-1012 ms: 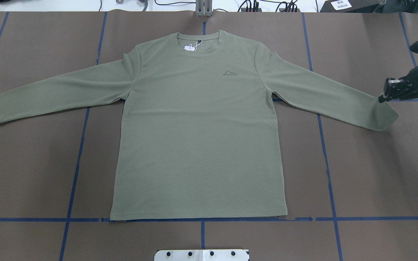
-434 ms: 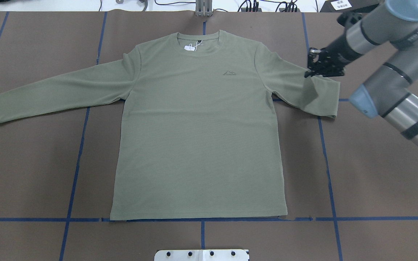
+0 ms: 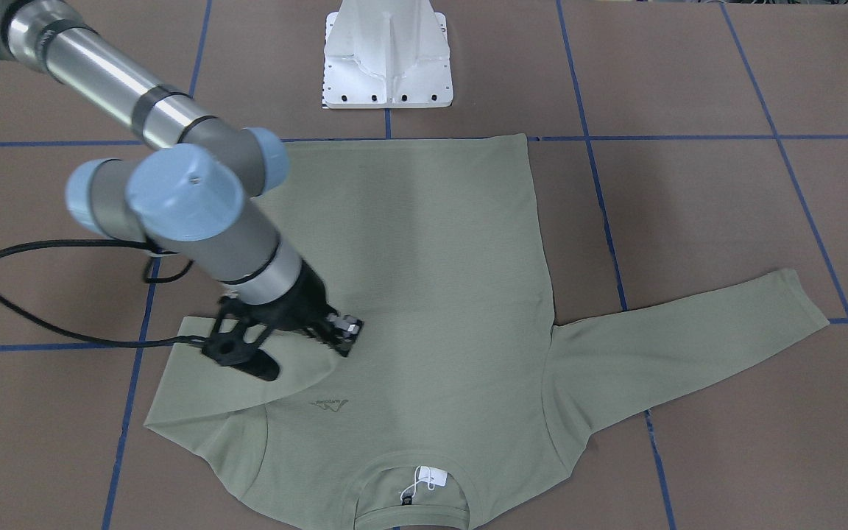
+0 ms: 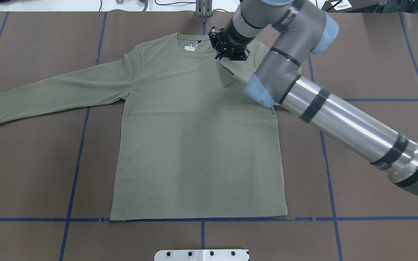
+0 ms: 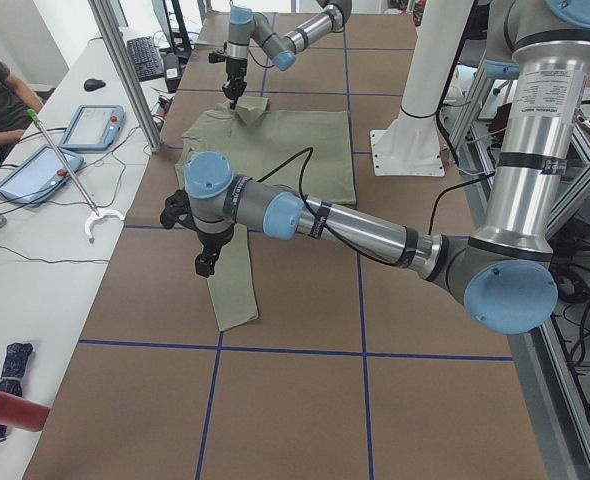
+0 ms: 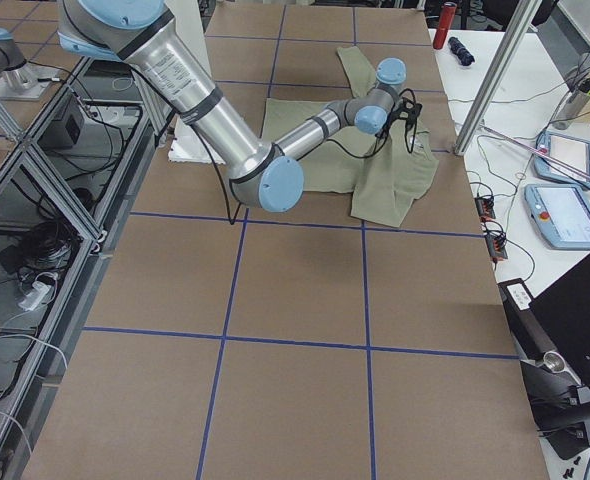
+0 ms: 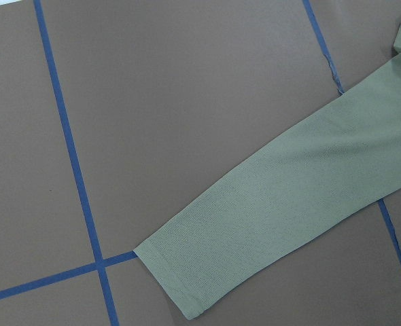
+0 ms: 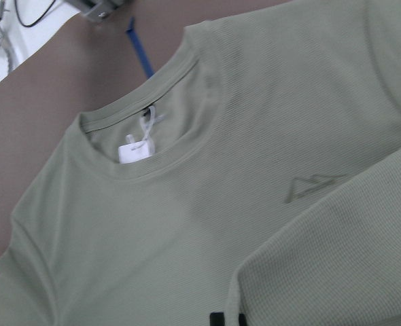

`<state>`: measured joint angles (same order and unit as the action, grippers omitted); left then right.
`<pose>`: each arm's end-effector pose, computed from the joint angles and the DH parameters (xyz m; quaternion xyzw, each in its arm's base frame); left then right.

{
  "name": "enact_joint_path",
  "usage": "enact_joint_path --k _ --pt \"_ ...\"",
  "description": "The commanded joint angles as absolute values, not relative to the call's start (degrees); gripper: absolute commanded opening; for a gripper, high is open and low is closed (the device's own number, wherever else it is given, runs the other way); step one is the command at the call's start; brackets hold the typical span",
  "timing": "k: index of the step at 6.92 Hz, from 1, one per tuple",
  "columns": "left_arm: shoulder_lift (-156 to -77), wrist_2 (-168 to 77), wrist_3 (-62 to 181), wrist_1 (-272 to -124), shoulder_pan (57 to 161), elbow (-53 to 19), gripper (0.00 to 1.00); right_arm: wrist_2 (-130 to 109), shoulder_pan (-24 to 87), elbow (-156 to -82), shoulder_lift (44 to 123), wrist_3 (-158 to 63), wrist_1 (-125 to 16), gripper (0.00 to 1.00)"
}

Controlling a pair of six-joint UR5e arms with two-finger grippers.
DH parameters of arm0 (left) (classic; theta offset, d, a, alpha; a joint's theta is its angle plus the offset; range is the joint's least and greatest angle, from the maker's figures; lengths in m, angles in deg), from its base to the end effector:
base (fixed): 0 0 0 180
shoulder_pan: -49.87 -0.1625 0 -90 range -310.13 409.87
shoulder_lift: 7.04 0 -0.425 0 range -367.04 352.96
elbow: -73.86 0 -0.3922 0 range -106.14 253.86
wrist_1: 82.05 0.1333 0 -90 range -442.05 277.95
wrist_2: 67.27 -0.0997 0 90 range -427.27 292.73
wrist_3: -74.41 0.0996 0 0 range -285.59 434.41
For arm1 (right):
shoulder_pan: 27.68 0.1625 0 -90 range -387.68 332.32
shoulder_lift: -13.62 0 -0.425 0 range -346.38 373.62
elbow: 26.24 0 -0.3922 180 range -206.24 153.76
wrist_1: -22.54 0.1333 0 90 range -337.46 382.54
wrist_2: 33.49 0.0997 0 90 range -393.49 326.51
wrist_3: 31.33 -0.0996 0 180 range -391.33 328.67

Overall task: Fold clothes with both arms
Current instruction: 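Carry the grasped sleeve with the right gripper across the shirt toward the collar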

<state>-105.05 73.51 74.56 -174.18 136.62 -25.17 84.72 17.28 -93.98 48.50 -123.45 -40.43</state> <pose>-0.0249 -0.5514 0.4952 0.1389 0.4267 0.0978 0.8883 -0.5080 -0.6292 0.1505 -0.0198 -0.5278 0.2241 0.8190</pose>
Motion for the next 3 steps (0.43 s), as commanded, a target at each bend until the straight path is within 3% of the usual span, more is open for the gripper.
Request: enact_joint_path --k 1,2,3 --pt "-105.04 73.45 74.59 -174.25 136.62 -25.11 1.0 77.44 10.39 -86.74 39.23 -124.32 -37.34 0.0" --pt "-104.95 73.45 74.5 -174.25 136.62 -25.2 1.0 74.99 8.2 -78.88 32.76 -124.23 -35.83 0.0" --pt "-104.95 73.45 74.5 -174.16 136.62 -25.2 1.0 70.53 5.48 -75.84 31.3 -124.23 -32.51 0.0"
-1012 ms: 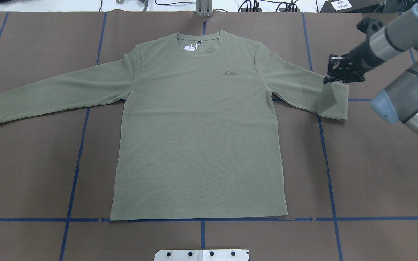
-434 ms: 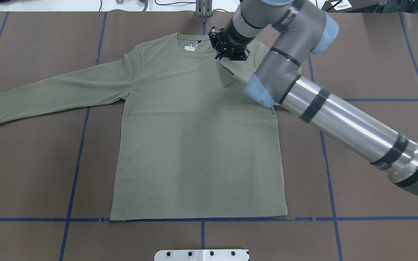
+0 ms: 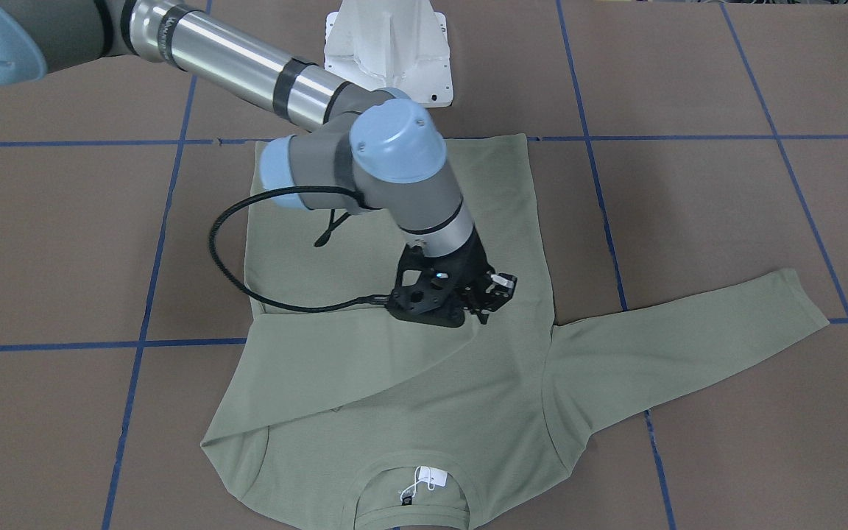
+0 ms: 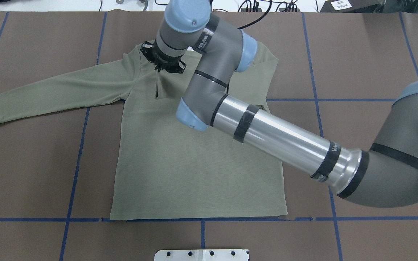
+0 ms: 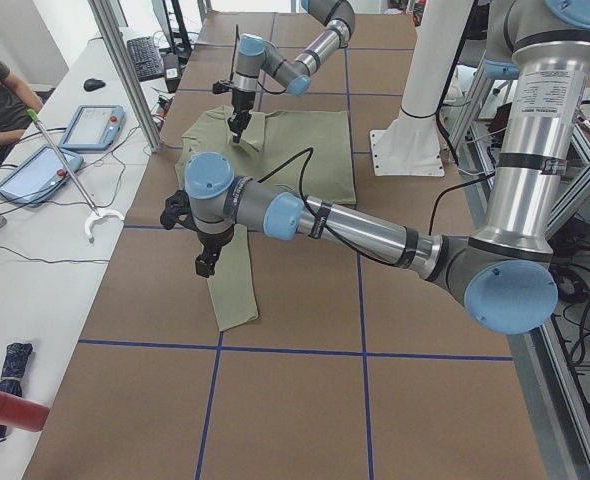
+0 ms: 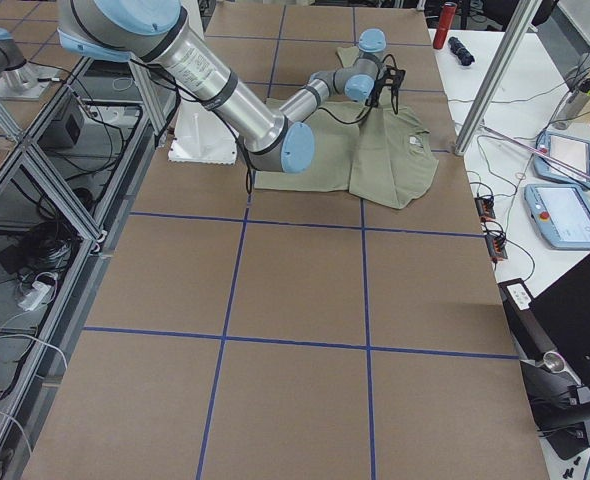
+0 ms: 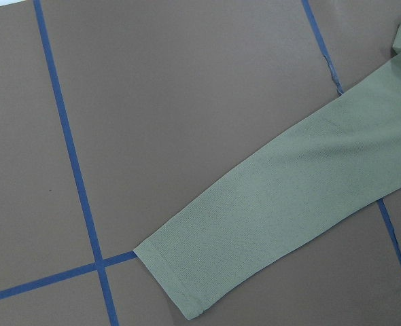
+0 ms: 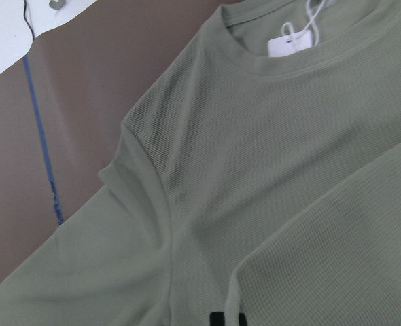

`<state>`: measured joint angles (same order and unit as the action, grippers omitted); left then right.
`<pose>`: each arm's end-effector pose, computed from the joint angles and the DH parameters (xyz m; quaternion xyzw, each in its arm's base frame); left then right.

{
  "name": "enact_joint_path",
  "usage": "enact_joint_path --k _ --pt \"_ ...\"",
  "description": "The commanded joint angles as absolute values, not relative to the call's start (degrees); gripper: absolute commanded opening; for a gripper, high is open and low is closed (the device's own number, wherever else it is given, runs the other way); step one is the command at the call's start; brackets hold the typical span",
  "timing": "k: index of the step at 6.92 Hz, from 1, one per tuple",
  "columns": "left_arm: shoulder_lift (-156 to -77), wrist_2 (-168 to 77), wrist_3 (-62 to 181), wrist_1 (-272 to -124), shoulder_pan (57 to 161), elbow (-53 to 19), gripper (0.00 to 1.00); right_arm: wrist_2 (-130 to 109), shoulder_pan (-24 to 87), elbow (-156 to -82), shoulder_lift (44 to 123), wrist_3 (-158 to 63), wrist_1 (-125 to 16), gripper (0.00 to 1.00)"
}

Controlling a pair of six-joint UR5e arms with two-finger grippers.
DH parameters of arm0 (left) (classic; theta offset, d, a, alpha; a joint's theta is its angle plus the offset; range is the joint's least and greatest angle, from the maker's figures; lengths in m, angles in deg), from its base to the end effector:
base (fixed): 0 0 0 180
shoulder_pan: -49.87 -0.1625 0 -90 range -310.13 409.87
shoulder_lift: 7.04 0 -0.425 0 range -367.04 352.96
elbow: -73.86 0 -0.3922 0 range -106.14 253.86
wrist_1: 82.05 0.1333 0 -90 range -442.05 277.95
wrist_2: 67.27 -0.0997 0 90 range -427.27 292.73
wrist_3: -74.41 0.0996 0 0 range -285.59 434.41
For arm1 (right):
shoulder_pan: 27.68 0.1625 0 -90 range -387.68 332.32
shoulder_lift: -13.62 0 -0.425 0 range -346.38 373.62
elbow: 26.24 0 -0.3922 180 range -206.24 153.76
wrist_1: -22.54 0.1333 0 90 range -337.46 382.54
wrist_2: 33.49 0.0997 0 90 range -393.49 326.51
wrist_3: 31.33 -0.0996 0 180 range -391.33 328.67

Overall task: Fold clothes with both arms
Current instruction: 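Carry the grasped sleeve with the right gripper across the shirt toward the collar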

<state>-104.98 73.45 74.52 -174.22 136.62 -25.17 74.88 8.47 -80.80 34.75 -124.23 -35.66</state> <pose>-0.0250 -0.5510 0.4958 0.1386 0.4263 0.0973 0.8886 -0.6273 -0.5845 0.0487 0.0234 -0.5483 0.1968 0.8125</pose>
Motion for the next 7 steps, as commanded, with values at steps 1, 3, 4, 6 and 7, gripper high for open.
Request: enact_joint_path --k 1,3,4,6,7 --pt "-104.95 73.45 74.5 -174.16 136.62 -25.11 1.0 70.31 4.58 -75.2 30.94 -124.23 -31.87 0.0" --pt "-104.95 73.54 74.5 -174.16 136.53 -25.11 1.0 67.16 3.08 -73.45 29.72 -124.23 -31.78 0.0" --pt "-104.95 73.54 74.5 -174.16 136.62 -25.2 1.0 66.53 2.82 -70.04 27.62 -124.23 -31.69 0.0" --pt "-104.95 73.54 74.5 -174.25 136.53 -25.11 1.0 63.99 2.29 -67.74 26.98 -124.23 -28.63 0.0" --pt "-104.95 73.54 74.5 -174.25 136.62 -25.2 1.0 62.85 1.94 -67.55 26.98 -124.23 -28.61 0.11"
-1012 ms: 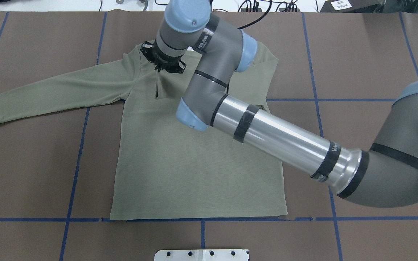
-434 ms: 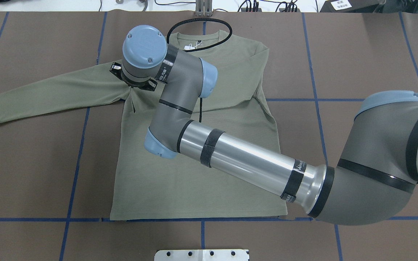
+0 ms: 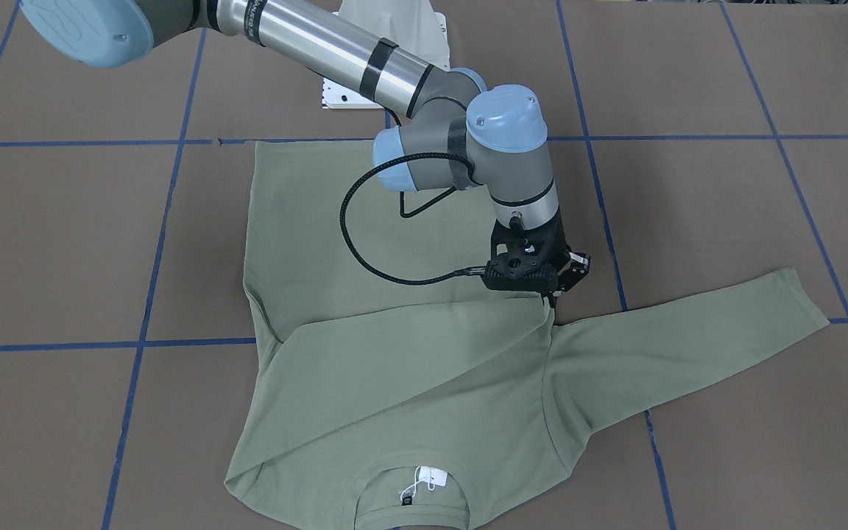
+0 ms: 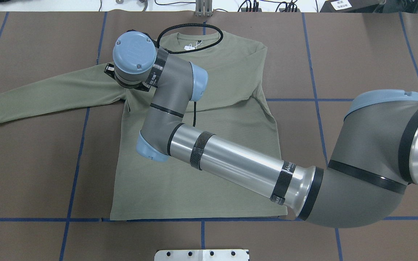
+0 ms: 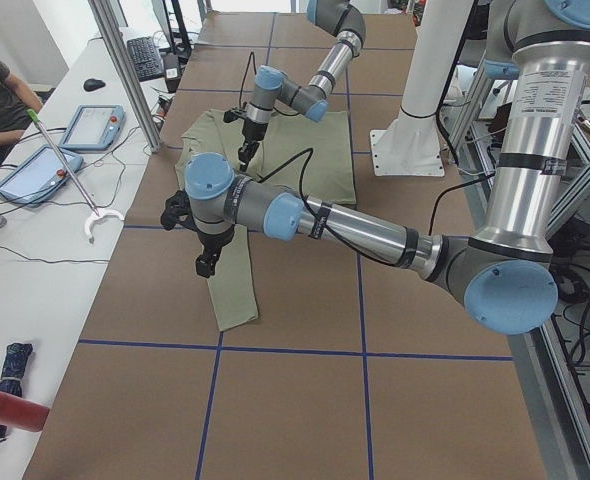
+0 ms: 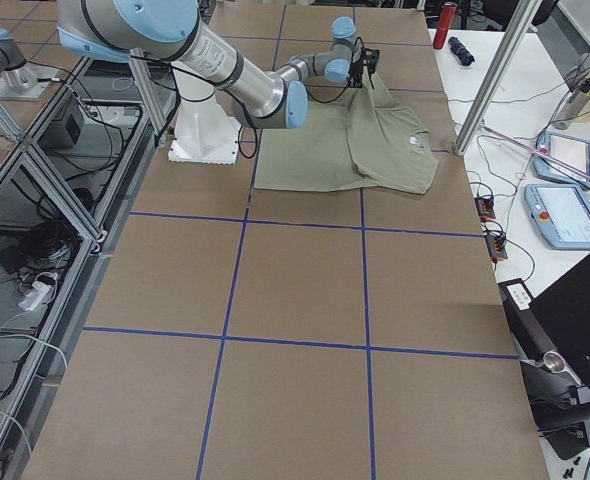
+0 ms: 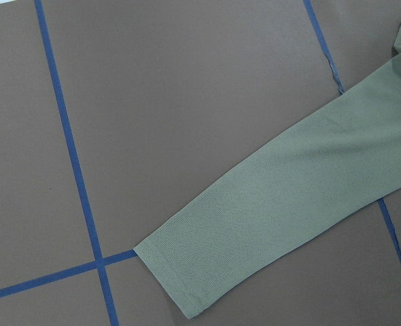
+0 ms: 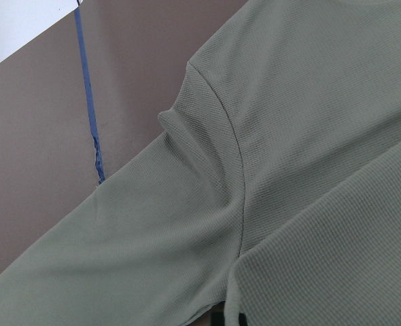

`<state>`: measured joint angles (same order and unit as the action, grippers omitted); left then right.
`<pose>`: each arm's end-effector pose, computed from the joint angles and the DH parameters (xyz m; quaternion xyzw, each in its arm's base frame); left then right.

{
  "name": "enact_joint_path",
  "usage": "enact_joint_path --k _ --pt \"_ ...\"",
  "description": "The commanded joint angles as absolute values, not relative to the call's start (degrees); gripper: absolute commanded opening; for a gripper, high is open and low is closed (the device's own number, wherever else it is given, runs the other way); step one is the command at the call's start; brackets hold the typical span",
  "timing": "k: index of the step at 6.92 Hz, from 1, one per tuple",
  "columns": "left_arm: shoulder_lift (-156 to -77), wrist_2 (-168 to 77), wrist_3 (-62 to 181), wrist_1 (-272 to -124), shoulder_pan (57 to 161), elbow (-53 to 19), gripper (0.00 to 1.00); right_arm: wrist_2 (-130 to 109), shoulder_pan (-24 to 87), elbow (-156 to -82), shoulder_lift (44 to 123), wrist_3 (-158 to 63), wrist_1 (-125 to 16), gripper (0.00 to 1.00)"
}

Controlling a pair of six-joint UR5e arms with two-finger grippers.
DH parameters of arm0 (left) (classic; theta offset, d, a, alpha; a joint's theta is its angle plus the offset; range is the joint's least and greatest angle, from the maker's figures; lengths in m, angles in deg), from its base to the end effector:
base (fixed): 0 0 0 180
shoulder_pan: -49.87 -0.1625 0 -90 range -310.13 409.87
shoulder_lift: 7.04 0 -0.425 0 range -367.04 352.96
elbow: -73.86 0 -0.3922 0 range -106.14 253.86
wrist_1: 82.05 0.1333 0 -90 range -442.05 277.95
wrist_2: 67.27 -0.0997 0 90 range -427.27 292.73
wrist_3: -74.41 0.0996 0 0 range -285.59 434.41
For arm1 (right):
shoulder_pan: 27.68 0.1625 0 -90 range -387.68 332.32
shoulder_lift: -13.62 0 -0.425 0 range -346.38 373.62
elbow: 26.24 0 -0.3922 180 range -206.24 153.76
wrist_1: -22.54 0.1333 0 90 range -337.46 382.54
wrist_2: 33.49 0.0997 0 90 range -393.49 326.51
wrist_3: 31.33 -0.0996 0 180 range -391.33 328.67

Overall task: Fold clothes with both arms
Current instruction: 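Carry the grasped sleeve with the right gripper across the shirt toward the collar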

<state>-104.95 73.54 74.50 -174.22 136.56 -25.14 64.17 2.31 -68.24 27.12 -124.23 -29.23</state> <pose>-0.0243 -0.5509 0.4963 0.1378 0.4271 0.0975 0.8883 -0.7091 -0.5478 0.0220 0.0743 -0.5465 0.2007 0.8096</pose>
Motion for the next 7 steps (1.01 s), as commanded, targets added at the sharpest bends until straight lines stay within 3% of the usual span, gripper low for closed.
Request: enact_joint_path --k 1,2,3,5,6,7 --pt "-104.95 73.62 74.5 -174.25 136.62 -25.37 1.0 61.18 1.07 -67.37 26.81 -124.23 -28.61 0.46" --pt "-105.04 73.62 74.5 -174.25 136.53 -25.29 1.0 60.82 0.97 -67.37 26.63 -124.23 -28.61 0.52" --pt "-105.04 73.62 74.59 -174.34 136.44 -25.2 1.0 59.77 1.06 -67.37 26.28 -124.23 -28.61 0.66" --pt "-105.04 73.45 68.32 -178.43 130.94 -24.24 1.0 60.54 3.77 -69.46 26.71 -125.37 -29.05 0.72" --pt "-105.04 73.01 61.73 -184.82 128.03 -20.84 1.0 63.25 5.35 -77.75 33.33 -125.11 -29.49 0.73" --pt "-105.39 73.01 60.28 -192.71 126.52 -12.45 1.0 69.02 8.15 -87.92 41.66 -124.85 -31.75 0.74"
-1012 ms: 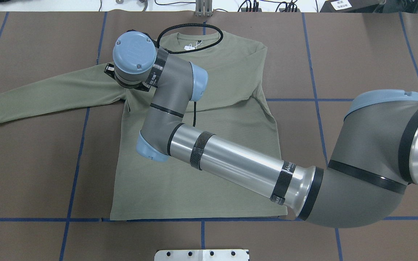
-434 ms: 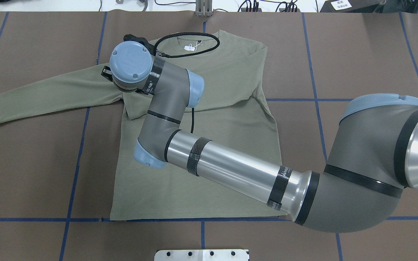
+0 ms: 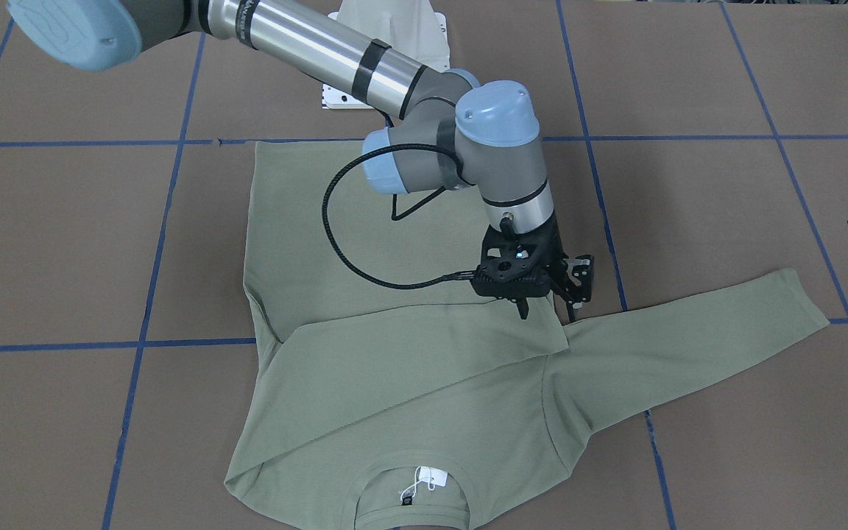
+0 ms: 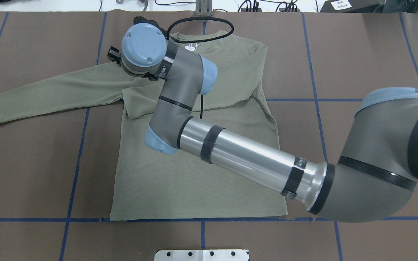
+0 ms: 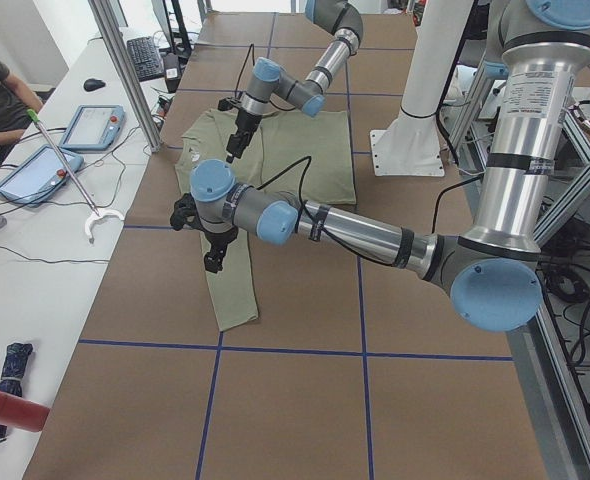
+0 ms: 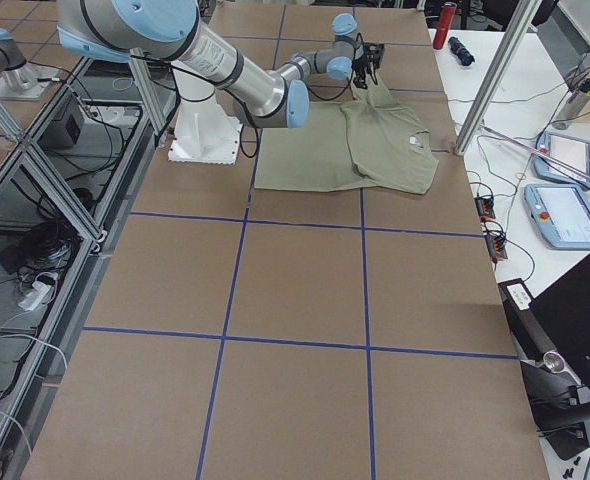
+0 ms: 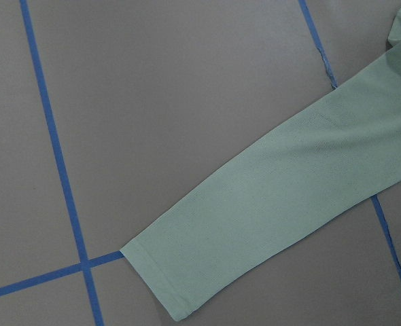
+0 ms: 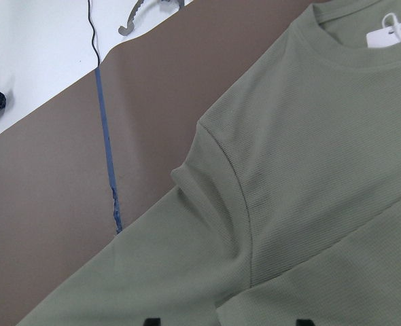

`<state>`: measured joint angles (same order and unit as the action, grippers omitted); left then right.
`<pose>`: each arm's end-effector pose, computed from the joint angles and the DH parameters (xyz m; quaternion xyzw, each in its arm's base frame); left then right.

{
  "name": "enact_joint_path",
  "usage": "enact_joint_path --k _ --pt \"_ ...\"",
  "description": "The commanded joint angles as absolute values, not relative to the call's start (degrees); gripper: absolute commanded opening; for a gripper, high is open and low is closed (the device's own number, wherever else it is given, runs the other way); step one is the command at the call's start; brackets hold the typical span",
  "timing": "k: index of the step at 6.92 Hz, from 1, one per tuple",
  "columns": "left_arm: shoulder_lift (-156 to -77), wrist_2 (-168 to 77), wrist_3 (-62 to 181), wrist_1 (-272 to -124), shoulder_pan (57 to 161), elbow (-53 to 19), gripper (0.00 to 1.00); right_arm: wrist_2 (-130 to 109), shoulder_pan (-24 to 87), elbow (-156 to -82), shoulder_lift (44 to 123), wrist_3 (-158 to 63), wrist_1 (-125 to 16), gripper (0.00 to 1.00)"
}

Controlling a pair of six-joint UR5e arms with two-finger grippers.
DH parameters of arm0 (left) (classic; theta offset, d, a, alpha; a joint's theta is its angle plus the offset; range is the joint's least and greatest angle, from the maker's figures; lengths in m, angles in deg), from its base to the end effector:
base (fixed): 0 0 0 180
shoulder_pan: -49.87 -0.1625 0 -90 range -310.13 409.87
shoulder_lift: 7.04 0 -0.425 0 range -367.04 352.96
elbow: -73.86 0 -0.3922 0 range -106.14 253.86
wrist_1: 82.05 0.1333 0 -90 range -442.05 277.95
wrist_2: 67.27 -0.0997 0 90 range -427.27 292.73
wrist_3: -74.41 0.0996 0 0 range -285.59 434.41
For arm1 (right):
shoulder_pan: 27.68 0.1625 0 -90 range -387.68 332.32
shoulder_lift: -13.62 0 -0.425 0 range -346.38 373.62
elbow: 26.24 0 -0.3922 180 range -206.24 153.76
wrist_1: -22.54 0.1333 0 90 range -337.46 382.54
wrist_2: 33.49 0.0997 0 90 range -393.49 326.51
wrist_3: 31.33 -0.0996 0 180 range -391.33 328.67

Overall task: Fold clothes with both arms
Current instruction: 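Lay the sleeve near the collar and draw the right gripper back toward the shoulder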

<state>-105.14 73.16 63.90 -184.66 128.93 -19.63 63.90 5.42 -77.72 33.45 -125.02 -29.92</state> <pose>0.0510 -0.5616 0.5215 0.1088 0.4446 0.0926 0.8843 -0.6558 -0.5714 0.0428 0.0925 -0.5615 0.2245 0.7910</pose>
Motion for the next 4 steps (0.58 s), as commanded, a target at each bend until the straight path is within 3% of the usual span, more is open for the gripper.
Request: enact_joint_path --k 1,2,4 --pt "-107.04 73.44 56.95 -201.06 125.9 -2.62 1.0 72.21 10.53 -96.29 47.14 -124.41 -37.08 0.73" --pt "-107.23 72.84 53.01 -209.67 123.55 3.83 1.0 74.33 12.2 -100.38 51.81 -122.58 -38.01 0.73" --pt "-107.67 66.98 49.28 -217.13 121.68 9.15 0.99 74.61 12.92 -104.27 56.59 -119.58 -37.93 0.73"
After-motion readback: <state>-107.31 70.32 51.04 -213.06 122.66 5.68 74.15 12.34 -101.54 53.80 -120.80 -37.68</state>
